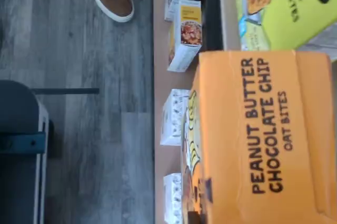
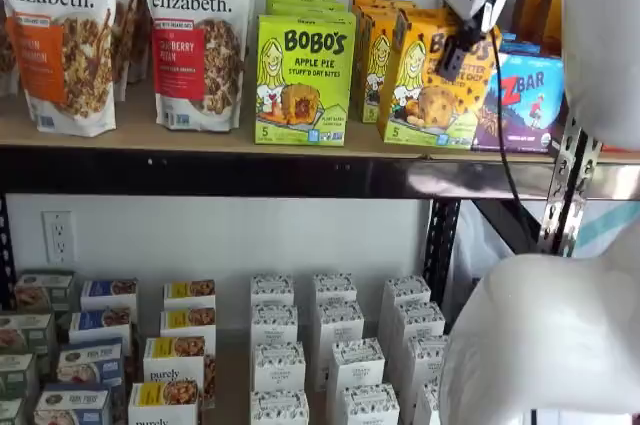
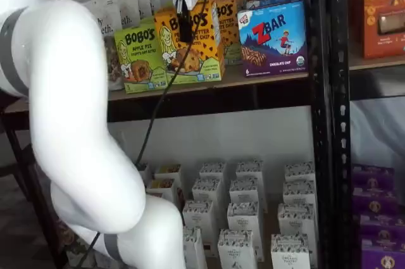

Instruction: Pick up the orange box on the top shelf, the fifth box from the left

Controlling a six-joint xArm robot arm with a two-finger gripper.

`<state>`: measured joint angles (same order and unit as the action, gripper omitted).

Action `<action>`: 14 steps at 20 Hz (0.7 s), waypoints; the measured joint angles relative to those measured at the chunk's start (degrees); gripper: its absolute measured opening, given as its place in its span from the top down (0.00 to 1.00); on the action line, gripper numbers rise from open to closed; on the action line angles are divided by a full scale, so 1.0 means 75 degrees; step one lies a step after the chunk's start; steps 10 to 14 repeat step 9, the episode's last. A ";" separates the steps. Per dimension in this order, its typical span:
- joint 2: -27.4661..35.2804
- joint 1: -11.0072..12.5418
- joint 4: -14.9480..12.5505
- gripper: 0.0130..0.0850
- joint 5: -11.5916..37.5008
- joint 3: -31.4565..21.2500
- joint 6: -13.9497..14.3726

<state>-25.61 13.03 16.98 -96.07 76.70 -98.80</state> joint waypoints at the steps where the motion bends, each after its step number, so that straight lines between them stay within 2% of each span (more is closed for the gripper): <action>1: -0.0085 0.0031 -0.0010 0.72 -0.0044 -0.0060 -0.0023; 9: -0.1053 0.0233 -0.0214 0.72 -0.0419 -0.0868 -0.0231; 14: -0.1053 0.0233 -0.0214 0.72 -0.0419 -0.0868 -0.0231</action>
